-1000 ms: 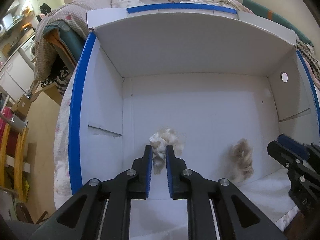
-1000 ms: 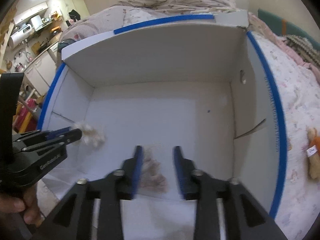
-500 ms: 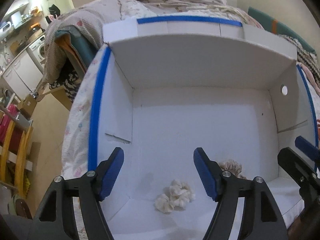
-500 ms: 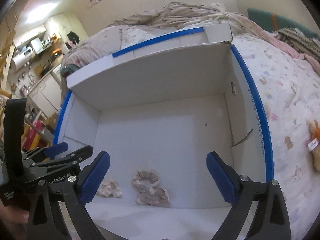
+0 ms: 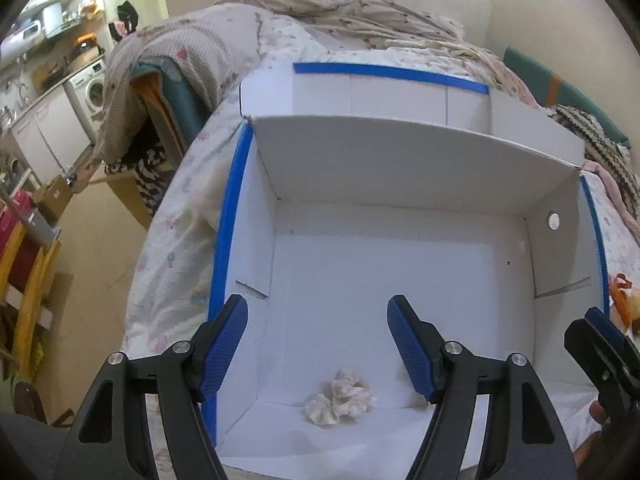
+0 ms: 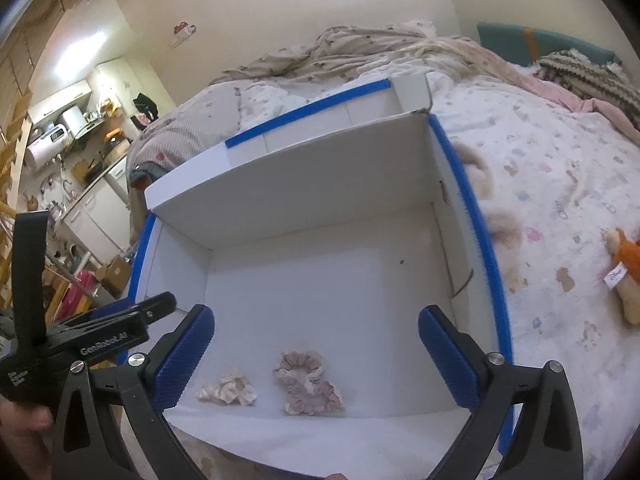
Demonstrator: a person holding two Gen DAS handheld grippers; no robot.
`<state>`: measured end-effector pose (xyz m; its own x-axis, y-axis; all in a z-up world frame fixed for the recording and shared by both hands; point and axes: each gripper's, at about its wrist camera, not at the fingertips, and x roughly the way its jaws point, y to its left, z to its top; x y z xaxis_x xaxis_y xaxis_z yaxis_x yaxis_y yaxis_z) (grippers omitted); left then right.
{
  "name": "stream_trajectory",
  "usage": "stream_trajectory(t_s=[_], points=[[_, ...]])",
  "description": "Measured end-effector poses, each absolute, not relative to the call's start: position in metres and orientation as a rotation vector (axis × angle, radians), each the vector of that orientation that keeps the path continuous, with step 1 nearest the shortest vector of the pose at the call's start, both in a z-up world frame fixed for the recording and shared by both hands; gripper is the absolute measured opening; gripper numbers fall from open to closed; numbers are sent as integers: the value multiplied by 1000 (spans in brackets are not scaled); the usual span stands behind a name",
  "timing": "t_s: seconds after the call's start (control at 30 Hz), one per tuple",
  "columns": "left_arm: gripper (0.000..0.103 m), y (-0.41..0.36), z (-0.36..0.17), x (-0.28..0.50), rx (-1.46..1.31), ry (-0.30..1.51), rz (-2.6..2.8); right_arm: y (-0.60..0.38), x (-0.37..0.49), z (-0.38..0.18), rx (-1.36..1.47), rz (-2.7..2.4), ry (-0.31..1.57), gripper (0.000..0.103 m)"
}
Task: Organize soft objects
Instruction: 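Open both grippers to drop the scrunchies onto the box floor, then withdraw both grippers from the box toward the remaining items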
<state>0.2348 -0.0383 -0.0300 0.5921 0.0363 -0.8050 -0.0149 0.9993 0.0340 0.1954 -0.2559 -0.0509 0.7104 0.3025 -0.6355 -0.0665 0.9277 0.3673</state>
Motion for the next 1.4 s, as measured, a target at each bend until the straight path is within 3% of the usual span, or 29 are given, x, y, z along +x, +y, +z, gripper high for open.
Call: stream_trajectory(t_s=[0.3,0.83,1.4], points=[[70,-25,-14,208,24,904,-23,-253,169,-40,277,199,713,103],[70,1,-8,135,47,866,-65,-240,117,-51,253,216,811,103],[70,56,-70,126,-128,1040,23,-250,119,-100,307,65,1044,103]])
